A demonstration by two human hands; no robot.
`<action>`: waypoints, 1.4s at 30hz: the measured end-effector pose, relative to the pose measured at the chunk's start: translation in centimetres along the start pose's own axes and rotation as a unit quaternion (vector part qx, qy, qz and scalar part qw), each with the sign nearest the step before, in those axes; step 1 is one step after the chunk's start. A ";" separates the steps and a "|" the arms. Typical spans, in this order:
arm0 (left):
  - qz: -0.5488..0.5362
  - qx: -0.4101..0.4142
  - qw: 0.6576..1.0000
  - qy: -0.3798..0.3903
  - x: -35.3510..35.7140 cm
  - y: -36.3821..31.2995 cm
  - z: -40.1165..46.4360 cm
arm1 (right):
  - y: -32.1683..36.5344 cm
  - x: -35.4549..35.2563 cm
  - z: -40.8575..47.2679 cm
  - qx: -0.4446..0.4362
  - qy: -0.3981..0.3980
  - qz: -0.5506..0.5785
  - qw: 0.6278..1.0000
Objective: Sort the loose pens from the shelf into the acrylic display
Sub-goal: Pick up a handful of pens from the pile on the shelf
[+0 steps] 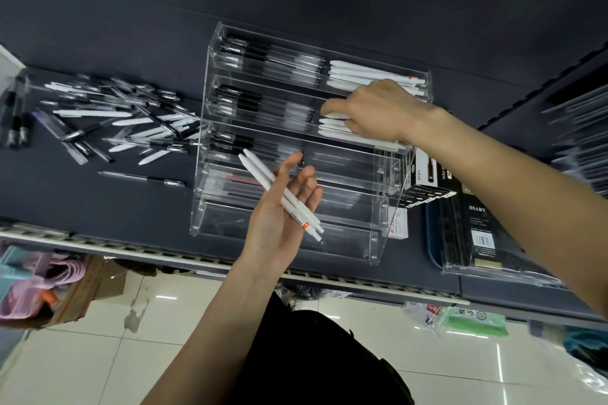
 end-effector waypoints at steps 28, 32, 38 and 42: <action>0.085 0.003 0.996 0.041 5.7 3.4 1.6 | 4.2 -0.8 -12.8 0.232 -0.215 0.349 0.882; 0.098 0.033 0.994 0.030 5.0 2.3 1.6 | 0.8 -3.7 -13.1 0.243 -0.301 0.173 0.905; 0.086 0.039 0.996 0.006 3.6 1.0 1.8 | -2.1 -2.4 -9.0 0.205 -0.304 0.043 0.930; 0.078 0.044 0.996 0.002 3.1 0.2 1.7 | -2.6 0.0 -8.0 0.216 -0.243 0.001 0.946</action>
Point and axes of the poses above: each hand's wrist, its own z-axis towards the middle knuckle, its own x-axis out of the palm, y = z × x, the point moved 9 cm from there along z, towards the middle knuckle, and after that the axes turned 7 degrees about -y, right-handed, at the moved point
